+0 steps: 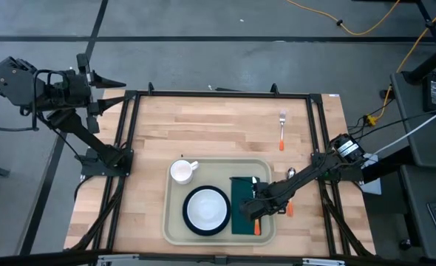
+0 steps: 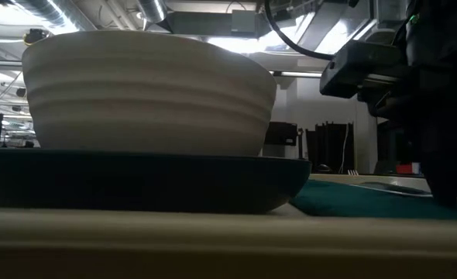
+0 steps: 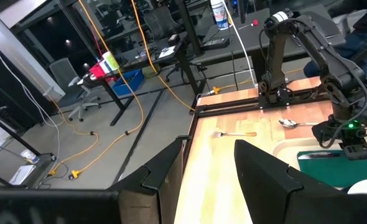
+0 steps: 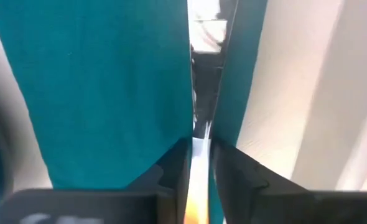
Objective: Set up tray
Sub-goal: Put the orange knife on top of the green napkin on the white tray, then put the orange fork on top of the green napkin to the left of the orange knife
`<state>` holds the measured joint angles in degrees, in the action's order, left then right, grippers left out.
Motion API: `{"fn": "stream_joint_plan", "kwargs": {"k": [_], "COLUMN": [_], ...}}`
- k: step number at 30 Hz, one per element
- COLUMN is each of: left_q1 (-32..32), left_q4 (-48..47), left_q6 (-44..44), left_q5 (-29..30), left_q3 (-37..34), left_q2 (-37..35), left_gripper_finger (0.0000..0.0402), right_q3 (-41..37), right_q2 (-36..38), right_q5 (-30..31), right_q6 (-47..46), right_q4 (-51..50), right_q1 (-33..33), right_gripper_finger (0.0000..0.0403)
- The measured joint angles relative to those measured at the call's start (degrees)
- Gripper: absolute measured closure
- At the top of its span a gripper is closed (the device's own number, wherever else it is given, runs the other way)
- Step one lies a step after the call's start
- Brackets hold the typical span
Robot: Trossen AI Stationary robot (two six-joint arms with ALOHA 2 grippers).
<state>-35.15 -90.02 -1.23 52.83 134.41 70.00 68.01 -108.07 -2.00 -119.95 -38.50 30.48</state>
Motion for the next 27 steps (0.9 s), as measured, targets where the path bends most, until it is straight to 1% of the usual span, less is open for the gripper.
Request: {"fn": "stream_joint_plan", "kwargs": {"k": [8,14,19,22,25,27], "left_q1": [0.0,0.01,0.0,0.0,0.01,0.01], "left_q4": [0.0,0.0,0.0,0.0,0.0,0.0], "left_q6": [0.09,0.09,0.55,0.55,0.57,0.57], "left_q5": [0.0,-0.1,-0.49,-1.69,-2.87,-3.4], "left_q3": [-0.01,0.0,0.0,-0.01,-0.02,0.0], "left_q2": [0.0,0.0,0.0,-0.02,-0.04,-0.04], "left_gripper_finger": [0.0261,0.0261,0.0261,0.0261,0.0261,0.0261], "right_q3": [0.0,1.62,6.14,9.88,11.65,11.12], "right_q2": [0.0,1.6,4.24,5.01,4.9,4.9], "right_q5": [-0.04,-0.13,2.41,3.48,2.5,1.14], "right_q6": [-0.57,-1.1,-0.89,-0.93,-1.31,-1.54], "right_q4": [0.2,-1.72,-12.13,-23.1,-31.7,-33.77], "right_q1": [0.0,0.0,0.02,0.53,1.53,2.22], "right_gripper_finger": [0.0275,0.0259,0.0259,0.0259,0.0259,0.0259]}}
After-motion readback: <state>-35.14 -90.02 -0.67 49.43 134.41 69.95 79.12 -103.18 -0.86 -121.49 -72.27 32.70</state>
